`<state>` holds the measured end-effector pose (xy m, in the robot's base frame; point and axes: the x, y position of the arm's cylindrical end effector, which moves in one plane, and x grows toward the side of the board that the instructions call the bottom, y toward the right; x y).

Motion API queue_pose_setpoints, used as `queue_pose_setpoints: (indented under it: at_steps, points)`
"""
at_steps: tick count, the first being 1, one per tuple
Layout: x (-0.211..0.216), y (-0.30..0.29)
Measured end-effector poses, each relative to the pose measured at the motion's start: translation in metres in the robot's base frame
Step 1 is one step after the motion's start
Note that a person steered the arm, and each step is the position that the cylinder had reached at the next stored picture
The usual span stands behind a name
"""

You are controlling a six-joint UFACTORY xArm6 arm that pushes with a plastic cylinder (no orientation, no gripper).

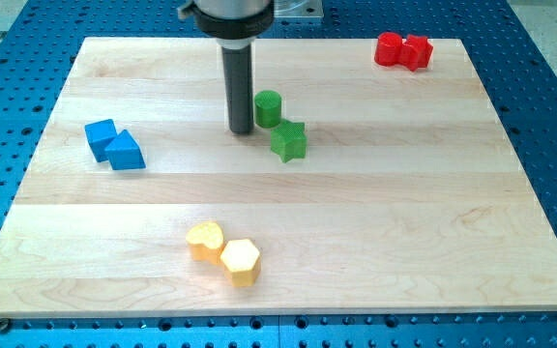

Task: Point your arm at the top right corner of the board

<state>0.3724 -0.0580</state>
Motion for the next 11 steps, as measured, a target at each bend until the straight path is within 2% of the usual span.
queue_pose_setpoints:
  at_steps: [1,3,4,5,6,7,8,9,11]
  points:
    - [-0.022,0.003]
    - [-0.025,0.063]
    - [-0.049,0.097]
    - [-0.073,0.167]
    - [-0.07,0.235]
    - [-0.1,0.321]
    - [-0.166,0.355]
    - [-0.181,0.35]
    - [-0.155,0.304]
